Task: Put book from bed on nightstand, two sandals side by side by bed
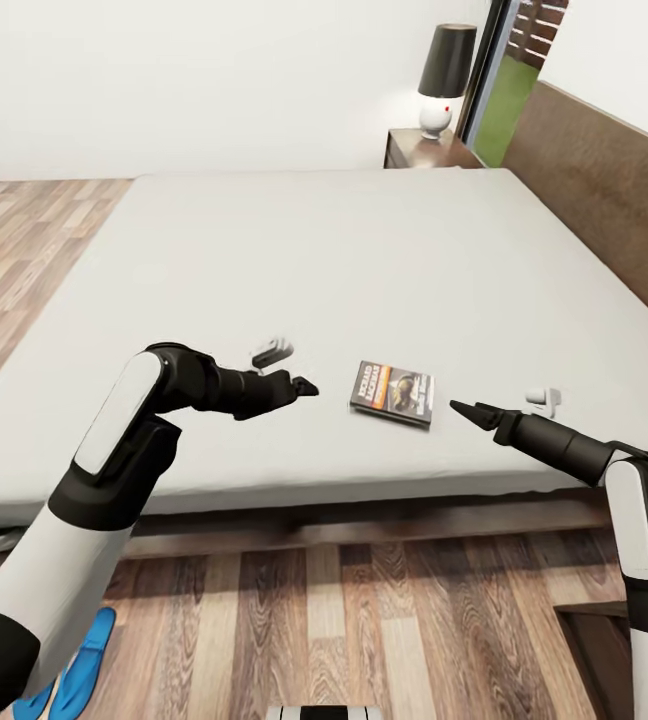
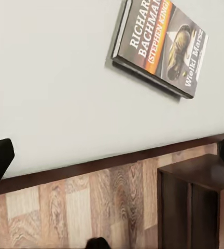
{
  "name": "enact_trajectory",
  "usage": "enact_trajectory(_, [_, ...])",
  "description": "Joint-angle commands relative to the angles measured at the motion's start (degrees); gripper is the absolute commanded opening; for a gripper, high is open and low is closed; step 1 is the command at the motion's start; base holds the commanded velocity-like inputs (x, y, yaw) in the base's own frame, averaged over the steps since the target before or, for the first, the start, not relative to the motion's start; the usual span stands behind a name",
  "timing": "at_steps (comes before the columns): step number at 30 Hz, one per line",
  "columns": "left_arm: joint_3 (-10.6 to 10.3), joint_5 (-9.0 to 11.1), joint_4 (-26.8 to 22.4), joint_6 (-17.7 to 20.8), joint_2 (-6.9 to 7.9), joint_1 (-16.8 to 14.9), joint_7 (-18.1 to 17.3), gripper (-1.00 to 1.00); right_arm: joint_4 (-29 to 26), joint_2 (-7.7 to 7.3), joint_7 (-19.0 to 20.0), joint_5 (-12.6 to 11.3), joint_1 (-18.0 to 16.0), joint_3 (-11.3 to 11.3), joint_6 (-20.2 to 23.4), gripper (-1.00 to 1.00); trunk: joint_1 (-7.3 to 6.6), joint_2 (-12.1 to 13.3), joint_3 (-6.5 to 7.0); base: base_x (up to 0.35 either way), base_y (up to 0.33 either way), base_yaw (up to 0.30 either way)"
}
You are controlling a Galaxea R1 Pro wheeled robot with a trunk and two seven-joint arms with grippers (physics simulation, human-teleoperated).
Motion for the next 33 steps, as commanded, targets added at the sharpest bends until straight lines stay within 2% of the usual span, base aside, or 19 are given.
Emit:
enact_trajectory(1, [0.04,-0.01,-0.04,0.22,0.07,0.81,0.51,1.00,-0.02,0.03,0.23,0.05,-0.04,-0.03,0.24,1.00,0.01,-0.01,0.06,0.117,0.096,0.000])
enact_trajectory(3, [0.09,-0.62,-0.04,0.20,0.09,1.66,0.43,1.00,-0.02,0.08,0.22,0.05,-0.04,0.00,0.22,1.00,0.01,-0.01,0.25,0.105,0.086,0.000])
enact_trajectory(6, [0.06,-2.84,-0.04,0.07,-0.26,3.78,0.26,1.00,-0.02,0.19,0.13,0.06,-0.04,0.09,0.17,1.00,0.01,-0.01,0.53,0.069,0.056,0.000])
enact_trajectory(7, [-0.28,-6.36,-0.02,-0.22,-0.73,6.30,0.10,1.00,-0.02,0.28,0.07,0.05,0.01,0.57,0.09,1.00,0.01,-0.01,0.62,0.022,0.018,0.000])
enact_trajectory(8, [-0.28,-6.36,-0.02,-0.22,-0.73,6.30,0.10,1.00,-0.02,0.28,0.07,0.05,0.01,0.57,0.09,1.00,0.01,-0.01,0.71,0.022,0.018,0.000])
enact_trajectory(10, [-0.39,-7.71,0.01,-0.29,-0.85,7.80,0.00,1.00,-0.02,0.32,0.04,0.06,0.03,1.06,0.01,1.00,0.01,-0.01,0.90,0.016,0.013,0.000])
enact_trajectory(17, [-0.44,-10.48,0.09,-0.34,-0.79,10.32,-0.88,1.00,-0.02,0.37,-0.07,0.11,0.08,2.38,-0.14,1.00,0.01,-0.01,1.55,0.008,0.007,0.000])
enact_trajectory(26, [-0.51,-11.91,0.06,-0.33,-0.85,11.15,-1.47,1.00,-0.02,0.34,0.22,0.15,0.13,2.53,-0.22,1.00,0.01,-0.01,2.39,0.005,0.001,0.000])
enact_trajectory(33, [-0.59,-12.16,0.02,-0.33,-0.89,11.36,-1.64,1.00,-0.02,0.35,0.28,0.16,0.14,2.55,-0.30,1.00,0.01,-0.01,3.05,0.213,0.000,0.000])
